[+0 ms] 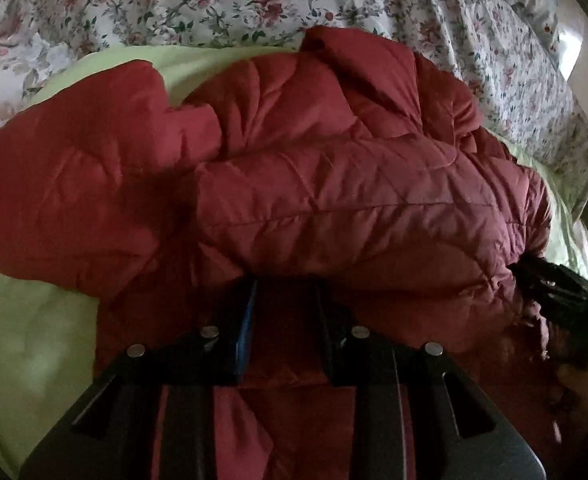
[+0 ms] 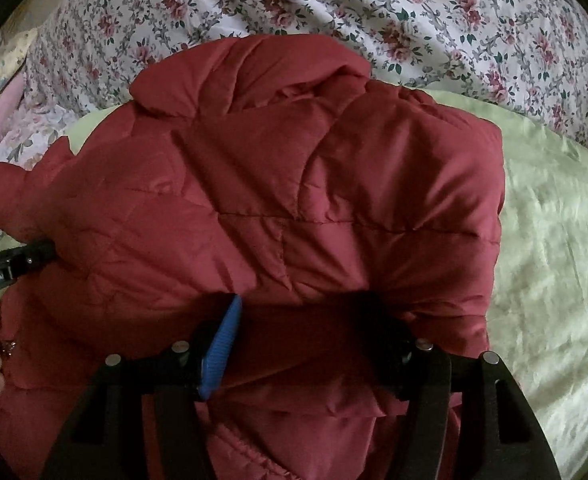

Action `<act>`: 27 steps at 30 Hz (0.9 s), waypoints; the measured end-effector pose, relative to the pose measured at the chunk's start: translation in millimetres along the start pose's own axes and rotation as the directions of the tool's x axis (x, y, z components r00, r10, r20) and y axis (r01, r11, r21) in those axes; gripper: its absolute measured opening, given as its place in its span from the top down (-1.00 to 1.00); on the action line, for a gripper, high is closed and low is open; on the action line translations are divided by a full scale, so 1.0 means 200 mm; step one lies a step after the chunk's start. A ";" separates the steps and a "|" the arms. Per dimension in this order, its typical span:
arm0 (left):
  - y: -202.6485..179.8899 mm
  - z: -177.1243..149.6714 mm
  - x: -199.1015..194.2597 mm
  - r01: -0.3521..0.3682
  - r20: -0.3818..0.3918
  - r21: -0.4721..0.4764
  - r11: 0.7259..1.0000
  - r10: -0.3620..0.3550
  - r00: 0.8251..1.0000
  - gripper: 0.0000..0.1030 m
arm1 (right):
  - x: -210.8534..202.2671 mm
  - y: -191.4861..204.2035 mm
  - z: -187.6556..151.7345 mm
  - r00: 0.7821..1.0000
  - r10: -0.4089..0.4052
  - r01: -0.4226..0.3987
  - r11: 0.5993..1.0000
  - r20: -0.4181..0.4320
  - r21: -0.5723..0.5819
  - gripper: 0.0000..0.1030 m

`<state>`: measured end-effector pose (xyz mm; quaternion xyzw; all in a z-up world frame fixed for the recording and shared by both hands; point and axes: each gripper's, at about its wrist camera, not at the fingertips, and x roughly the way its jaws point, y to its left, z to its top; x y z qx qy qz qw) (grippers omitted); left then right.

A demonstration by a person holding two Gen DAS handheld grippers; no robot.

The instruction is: Fold large clothes

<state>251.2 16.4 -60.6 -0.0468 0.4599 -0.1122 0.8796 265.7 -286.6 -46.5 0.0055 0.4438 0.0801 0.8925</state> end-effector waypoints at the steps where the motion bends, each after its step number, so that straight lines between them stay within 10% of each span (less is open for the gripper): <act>1: 0.01 0.00 -0.03 0.007 0.003 -0.005 1.000 -0.007 1.000 0.49 | -0.01 0.00 0.00 1.000 0.000 0.000 1.000 0.001 0.002 -0.23; 14: 0.40 -0.13 -0.27 0.021 0.059 -0.210 0.977 -0.009 0.998 0.18 | -0.39 0.07 -0.11 0.984 0.167 -0.172 0.982 0.064 0.081 -0.26; 17: 0.51 -0.15 -0.31 0.000 0.078 -0.264 0.965 0.021 0.997 -0.25 | -0.45 0.11 -0.15 0.980 0.191 -0.195 0.978 0.060 0.071 -0.27; 20: 0.66 -0.17 -0.36 -0.027 0.115 -0.345 0.938 0.071 0.991 -0.56 | -0.49 0.14 -0.20 0.975 0.217 -0.220 0.973 0.046 0.074 -0.26; 27: 1.12 -0.19 -0.35 -0.080 0.099 -0.553 0.829 0.161 0.982 -0.59 | -0.60 0.17 -0.38 0.968 0.251 -0.252 0.964 0.027 0.089 -0.28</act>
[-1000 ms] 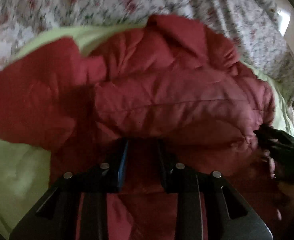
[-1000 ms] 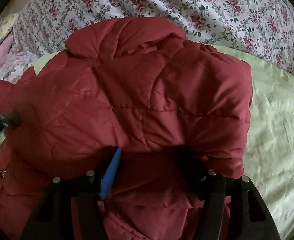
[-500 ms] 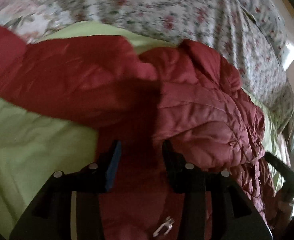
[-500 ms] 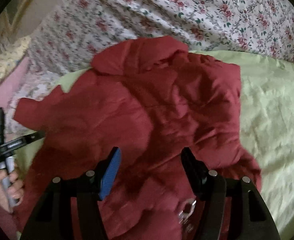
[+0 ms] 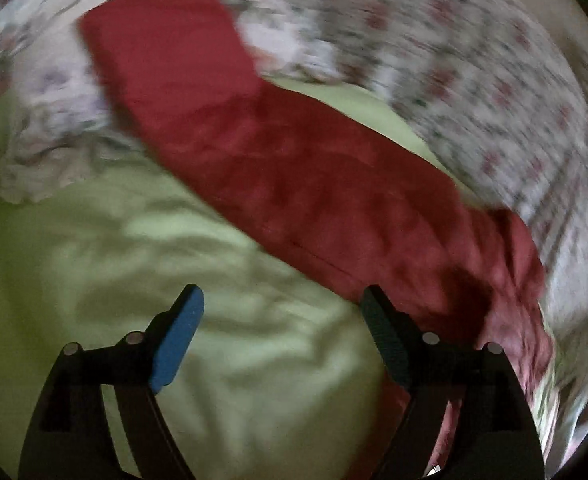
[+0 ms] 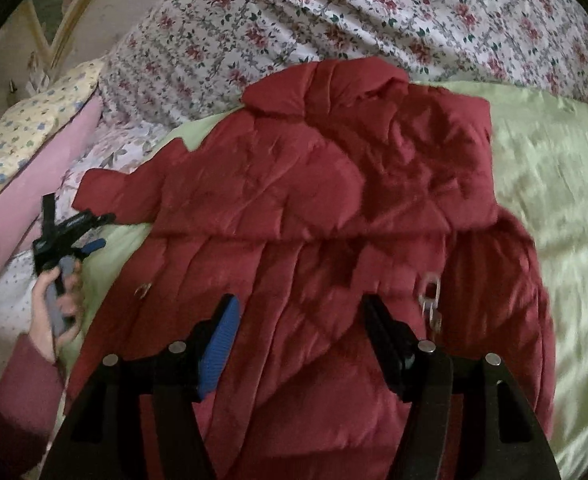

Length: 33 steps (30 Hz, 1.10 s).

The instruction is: Fold large clothes

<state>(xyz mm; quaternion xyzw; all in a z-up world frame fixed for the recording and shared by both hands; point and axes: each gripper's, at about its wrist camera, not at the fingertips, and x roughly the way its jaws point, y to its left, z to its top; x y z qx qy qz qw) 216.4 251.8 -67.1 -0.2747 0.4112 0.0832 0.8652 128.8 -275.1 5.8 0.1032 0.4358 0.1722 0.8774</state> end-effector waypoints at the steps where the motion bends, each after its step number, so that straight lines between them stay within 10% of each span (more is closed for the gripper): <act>1: 0.04 0.03 0.01 -0.011 0.008 -0.022 1.000 0.011 1.000 -0.59 | -0.02 0.00 -0.03 1.000 0.002 -0.002 1.000 -0.007 0.006 -0.28; 12: 0.27 0.46 0.14 -0.154 0.123 -0.095 0.984 0.165 0.979 -0.57 | -0.13 0.03 -0.10 1.000 -0.019 0.020 1.000 -0.016 0.022 -0.28; 14: 0.26 0.51 0.15 -0.110 0.132 -0.075 0.991 0.119 0.984 0.44 | -0.13 0.06 -0.06 1.000 -0.010 0.010 1.000 -0.010 0.008 -0.28; 16: 0.24 0.52 0.15 -0.070 0.113 -0.055 0.996 0.076 0.991 0.78 | -0.11 0.07 0.00 1.000 0.003 -0.003 1.000 -0.011 -0.006 -0.28; 25: -0.17 0.29 -0.28 0.090 0.216 0.136 0.987 -0.118 0.969 0.85 | 0.00 -0.02 0.30 0.998 0.046 -0.046 0.999 0.032 -0.007 -0.28; 33: -0.75 -0.05 -0.42 0.218 0.144 0.349 0.911 -0.282 0.949 0.86 | 0.09 -0.23 0.36 0.997 0.062 -0.068 0.990 0.051 0.127 -0.31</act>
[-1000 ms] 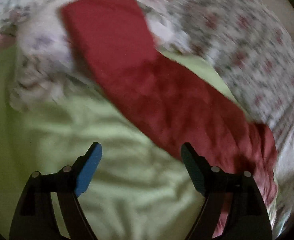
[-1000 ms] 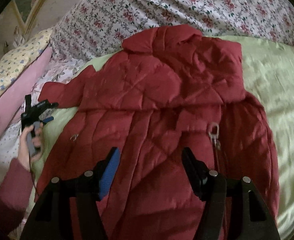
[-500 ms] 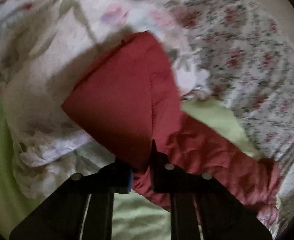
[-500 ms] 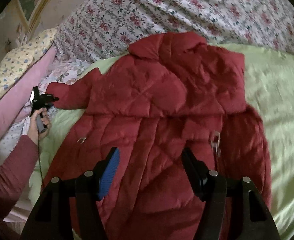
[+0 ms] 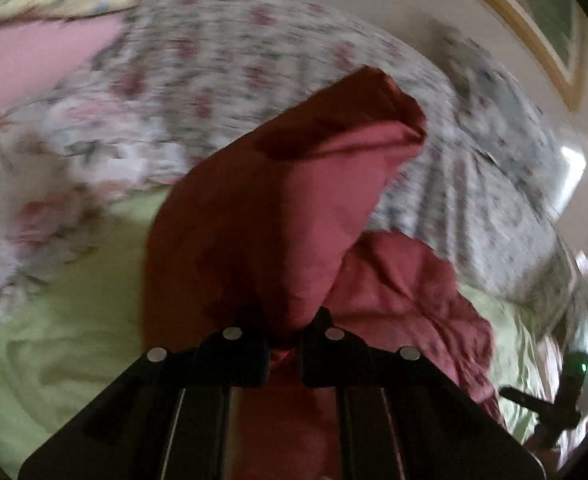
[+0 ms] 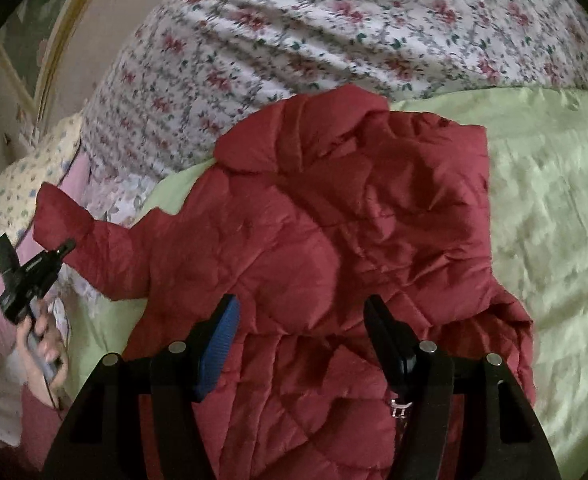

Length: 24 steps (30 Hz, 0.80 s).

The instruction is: Fold large clothes

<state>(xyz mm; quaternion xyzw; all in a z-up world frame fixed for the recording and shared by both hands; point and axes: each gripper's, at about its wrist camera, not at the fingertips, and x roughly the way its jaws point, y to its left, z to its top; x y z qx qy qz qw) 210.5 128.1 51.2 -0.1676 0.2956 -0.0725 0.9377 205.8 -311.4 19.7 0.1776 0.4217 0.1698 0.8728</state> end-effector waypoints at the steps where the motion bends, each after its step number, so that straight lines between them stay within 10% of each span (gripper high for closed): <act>1: -0.06 -0.02 0.01 0.017 -0.009 0.014 1.000 -0.017 1.000 0.86 | -0.01 -0.01 -0.01 1.000 0.004 -0.004 1.000 0.010 -0.004 -0.30; 12: -0.73 -0.37 0.29 0.138 -0.169 0.144 0.980 -0.113 0.979 0.86 | -0.10 -0.19 0.05 0.992 0.036 -0.048 0.994 0.124 0.095 -0.31; 24: -1.02 -0.66 0.54 0.169 -0.287 0.203 0.964 -0.107 0.952 0.86 | -0.10 -0.45 0.09 0.977 0.106 -0.156 0.947 0.182 0.282 -0.31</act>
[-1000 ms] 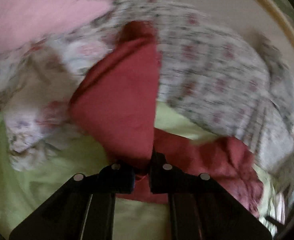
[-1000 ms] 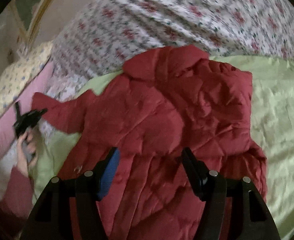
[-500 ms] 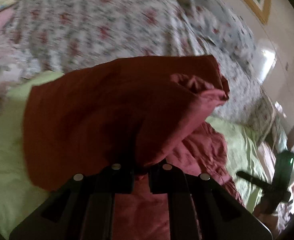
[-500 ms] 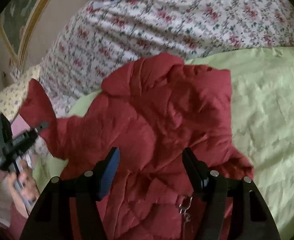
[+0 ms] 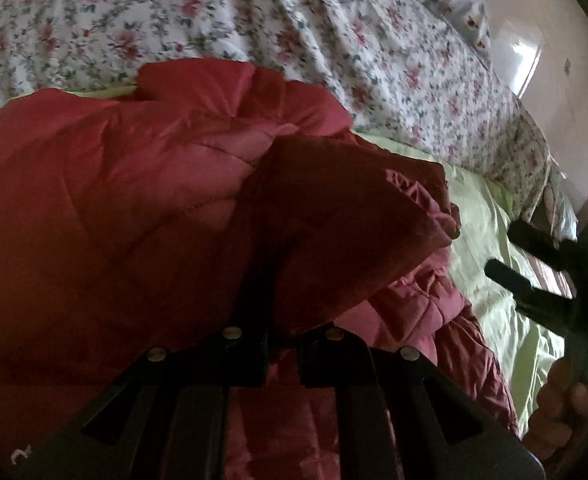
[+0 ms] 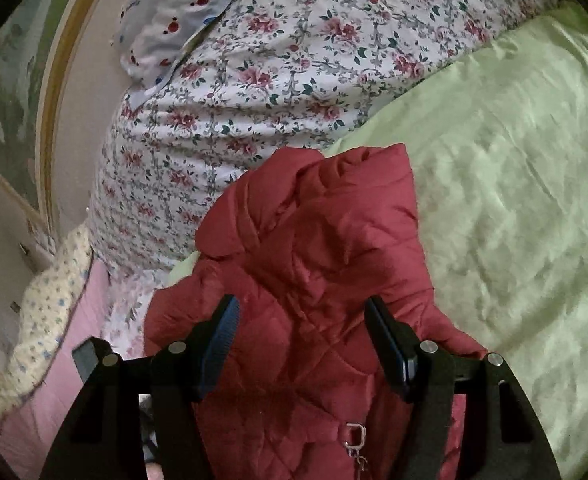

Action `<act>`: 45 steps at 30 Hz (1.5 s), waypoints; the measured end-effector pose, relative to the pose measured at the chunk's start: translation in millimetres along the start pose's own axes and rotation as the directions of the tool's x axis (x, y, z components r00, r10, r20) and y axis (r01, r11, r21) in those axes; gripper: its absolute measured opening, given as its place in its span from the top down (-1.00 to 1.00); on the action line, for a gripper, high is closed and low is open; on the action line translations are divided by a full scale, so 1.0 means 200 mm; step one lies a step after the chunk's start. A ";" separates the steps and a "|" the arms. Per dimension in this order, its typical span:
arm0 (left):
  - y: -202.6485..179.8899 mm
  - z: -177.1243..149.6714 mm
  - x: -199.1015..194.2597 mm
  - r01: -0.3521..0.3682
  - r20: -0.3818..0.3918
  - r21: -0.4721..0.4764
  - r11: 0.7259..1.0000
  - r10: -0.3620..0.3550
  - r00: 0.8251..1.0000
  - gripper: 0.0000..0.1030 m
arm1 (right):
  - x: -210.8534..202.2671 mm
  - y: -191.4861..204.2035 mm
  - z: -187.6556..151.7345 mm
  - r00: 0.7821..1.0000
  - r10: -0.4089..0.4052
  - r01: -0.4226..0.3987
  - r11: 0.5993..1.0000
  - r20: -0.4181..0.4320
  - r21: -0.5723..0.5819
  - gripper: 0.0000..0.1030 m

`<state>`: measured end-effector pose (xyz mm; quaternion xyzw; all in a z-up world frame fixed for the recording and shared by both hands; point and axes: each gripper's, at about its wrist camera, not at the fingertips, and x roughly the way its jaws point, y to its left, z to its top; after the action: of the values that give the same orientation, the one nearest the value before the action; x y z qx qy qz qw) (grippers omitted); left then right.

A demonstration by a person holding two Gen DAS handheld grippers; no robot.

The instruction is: Fold large clothes

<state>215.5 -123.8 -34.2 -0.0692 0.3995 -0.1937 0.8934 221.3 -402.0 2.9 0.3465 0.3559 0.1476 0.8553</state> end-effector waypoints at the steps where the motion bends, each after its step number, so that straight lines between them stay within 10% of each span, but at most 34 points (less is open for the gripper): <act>1: -0.02 -0.01 0.01 0.000 -0.003 0.010 1.000 0.000 1.000 0.86 | 0.01 0.00 0.00 1.000 0.006 -0.006 1.000 -0.002 0.001 -0.31; 10: -0.14 -0.06 0.10 -0.024 -0.034 0.087 0.996 0.027 0.999 0.86 | 0.15 0.09 0.02 0.994 0.098 -0.100 0.994 -0.044 -0.033 -0.28; 14: -0.12 -0.05 0.09 -0.010 -0.042 0.073 0.997 0.013 0.999 0.86 | 0.25 0.10 0.01 0.993 0.050 -0.057 0.996 -0.103 -0.066 0.57; 19: -0.11 -0.07 0.10 0.024 -0.091 0.062 0.998 -0.019 0.996 0.66 | 0.29 0.06 -0.01 0.990 0.025 -0.032 0.998 -0.140 -0.052 0.83; 23: -0.10 -0.08 -0.03 0.071 -0.088 0.077 0.994 -0.064 0.994 0.26 | 0.23 0.07 0.00 0.996 -0.021 0.013 0.996 -0.088 -0.083 0.87; 32: 0.22 0.14 -0.26 -0.091 0.039 0.061 0.994 0.088 0.995 0.26 | 0.14 0.01 0.06 0.988 -0.152 0.153 0.984 0.020 -0.094 0.91; 42: 0.60 0.12 0.00 -0.180 -0.073 -0.033 0.983 0.177 0.981 0.25 | 0.08 0.00 0.06 0.944 -0.307 0.321 0.939 0.120 -0.123 0.88; 45: 0.56 0.10 0.01 -0.217 -0.065 -0.024 0.976 0.216 0.974 0.25 | 0.01 0.08 0.06 0.958 -0.233 0.259 0.953 0.165 -0.158 0.88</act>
<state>264.7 -22.6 -53.4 -0.0329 0.4353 -0.0911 0.8951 230.8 -395.7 20.2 0.2316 0.3190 0.0454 0.9179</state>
